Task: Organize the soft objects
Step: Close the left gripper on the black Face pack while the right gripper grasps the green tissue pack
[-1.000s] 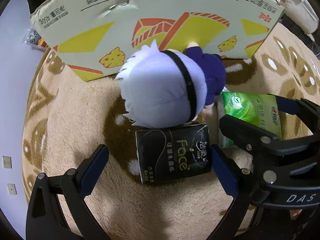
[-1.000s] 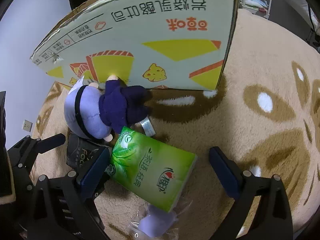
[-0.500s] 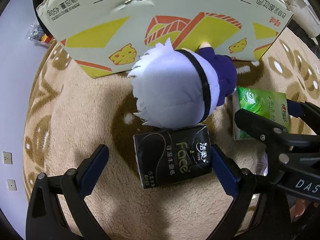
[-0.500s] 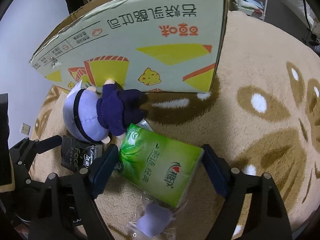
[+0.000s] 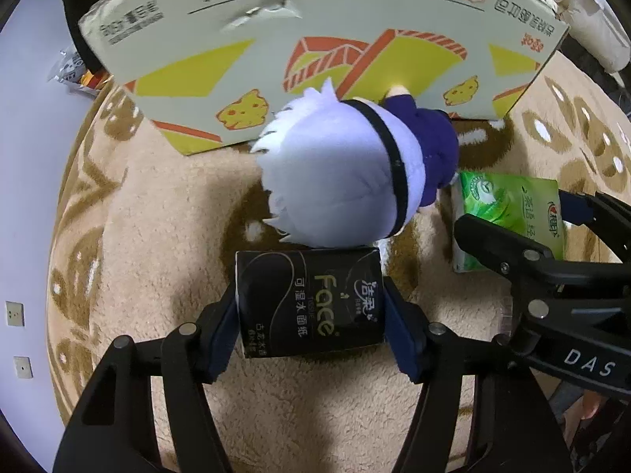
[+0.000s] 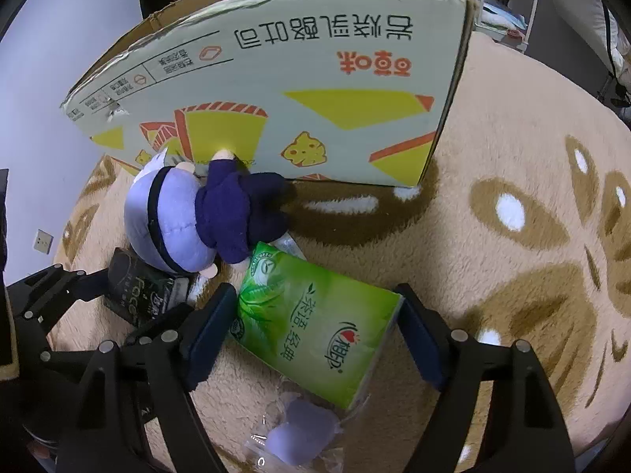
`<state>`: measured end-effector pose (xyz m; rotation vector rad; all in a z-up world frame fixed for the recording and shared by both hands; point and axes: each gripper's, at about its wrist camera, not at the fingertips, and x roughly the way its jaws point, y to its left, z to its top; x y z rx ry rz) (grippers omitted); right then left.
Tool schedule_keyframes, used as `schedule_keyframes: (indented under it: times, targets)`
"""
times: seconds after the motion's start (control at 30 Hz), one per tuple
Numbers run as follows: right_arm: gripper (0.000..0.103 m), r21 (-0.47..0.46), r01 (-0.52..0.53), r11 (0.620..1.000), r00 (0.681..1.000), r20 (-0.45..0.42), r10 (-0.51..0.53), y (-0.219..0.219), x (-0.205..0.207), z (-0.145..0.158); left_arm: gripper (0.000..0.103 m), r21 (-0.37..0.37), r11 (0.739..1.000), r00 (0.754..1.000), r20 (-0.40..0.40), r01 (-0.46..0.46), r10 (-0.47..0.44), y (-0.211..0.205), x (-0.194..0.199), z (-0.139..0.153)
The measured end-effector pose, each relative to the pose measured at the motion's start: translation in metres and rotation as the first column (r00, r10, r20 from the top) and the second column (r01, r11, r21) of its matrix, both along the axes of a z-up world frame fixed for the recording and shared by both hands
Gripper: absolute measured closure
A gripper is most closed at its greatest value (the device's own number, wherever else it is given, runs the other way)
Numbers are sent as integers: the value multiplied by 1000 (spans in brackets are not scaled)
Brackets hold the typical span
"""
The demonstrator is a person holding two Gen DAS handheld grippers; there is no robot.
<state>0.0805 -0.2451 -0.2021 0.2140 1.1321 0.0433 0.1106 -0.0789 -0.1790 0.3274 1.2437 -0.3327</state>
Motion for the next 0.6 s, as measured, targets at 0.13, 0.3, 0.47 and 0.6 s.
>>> schedule_keyframes:
  times: [0.13, 0.3, 0.47, 0.6]
  targets:
    - [21, -15, -13, 1000, 1000, 17, 13, 4, -2, 3, 39, -13, 1000, 1000, 13, -27, 27, 7, -4, 8]
    - [22, -23, -18, 1000, 998, 57, 19, 3, -9, 13, 39, -36, 998, 996, 70, -51, 53, 16, -14, 26]
    - [22, -20, -6, 1000, 993, 115, 9, -2, -20, 29, 39, -100, 991, 984, 144, -86, 100, 27, -26, 55]
    - [22, -2, -1, 1000, 983, 186, 2, -6, -31, 50, 39, -142, 984, 958, 249, -112, 145, 37, -40, 84]
